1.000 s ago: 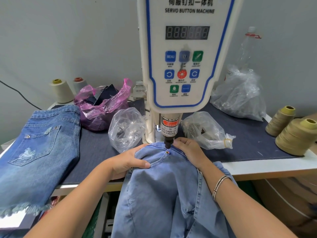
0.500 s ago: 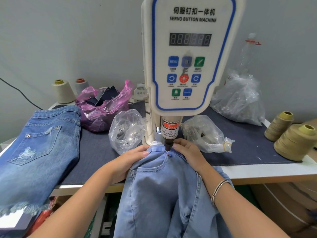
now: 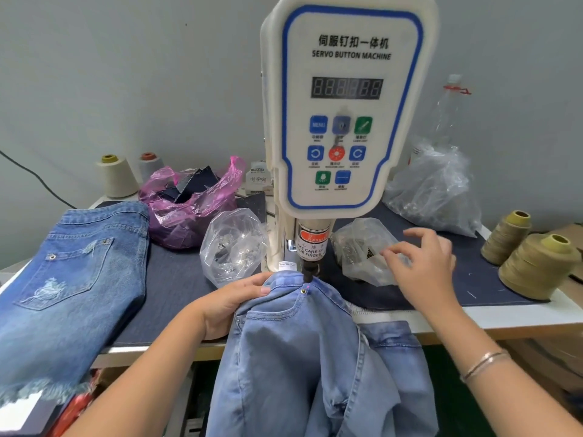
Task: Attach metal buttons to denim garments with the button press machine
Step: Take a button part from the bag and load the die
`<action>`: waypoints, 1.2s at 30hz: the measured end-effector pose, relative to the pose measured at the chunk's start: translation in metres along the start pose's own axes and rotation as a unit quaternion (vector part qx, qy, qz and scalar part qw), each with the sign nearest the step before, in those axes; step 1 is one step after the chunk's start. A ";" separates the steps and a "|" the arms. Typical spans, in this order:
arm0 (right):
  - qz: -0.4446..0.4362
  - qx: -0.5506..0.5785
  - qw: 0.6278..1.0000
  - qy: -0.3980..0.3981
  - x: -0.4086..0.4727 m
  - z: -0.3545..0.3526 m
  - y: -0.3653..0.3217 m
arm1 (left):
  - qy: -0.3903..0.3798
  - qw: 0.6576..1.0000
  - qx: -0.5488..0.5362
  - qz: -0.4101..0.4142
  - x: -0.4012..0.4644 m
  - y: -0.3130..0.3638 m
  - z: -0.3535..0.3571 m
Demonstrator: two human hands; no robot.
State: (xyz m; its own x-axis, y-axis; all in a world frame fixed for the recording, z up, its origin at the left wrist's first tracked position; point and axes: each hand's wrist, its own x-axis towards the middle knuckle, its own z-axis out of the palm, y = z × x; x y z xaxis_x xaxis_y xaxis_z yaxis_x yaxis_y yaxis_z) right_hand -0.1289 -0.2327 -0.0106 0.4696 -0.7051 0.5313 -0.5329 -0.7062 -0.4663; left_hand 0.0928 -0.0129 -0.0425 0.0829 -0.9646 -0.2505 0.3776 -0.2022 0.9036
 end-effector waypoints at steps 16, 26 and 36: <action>-0.137 -0.462 0.855 -0.194 0.056 0.047 -0.011 | 0.133 0.984 0.099 0.059 0.001 -0.005 0.012; -0.112 -0.457 0.858 -0.207 0.053 0.055 -0.017 | 0.112 0.989 0.083 0.052 0.002 -0.008 0.011; -0.127 -0.473 0.848 -0.204 0.047 0.058 -0.019 | 0.076 0.984 0.155 0.034 -0.001 -0.003 0.022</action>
State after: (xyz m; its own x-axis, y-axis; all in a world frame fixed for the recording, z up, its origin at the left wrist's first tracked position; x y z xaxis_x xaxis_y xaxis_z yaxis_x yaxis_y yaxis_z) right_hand -0.0557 -0.2566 -0.0177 0.7549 -0.6383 0.1506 -0.6139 -0.6068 0.5050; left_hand 0.0714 -0.0152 -0.0379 0.2435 -0.9459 -0.2142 0.0697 -0.2033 0.9766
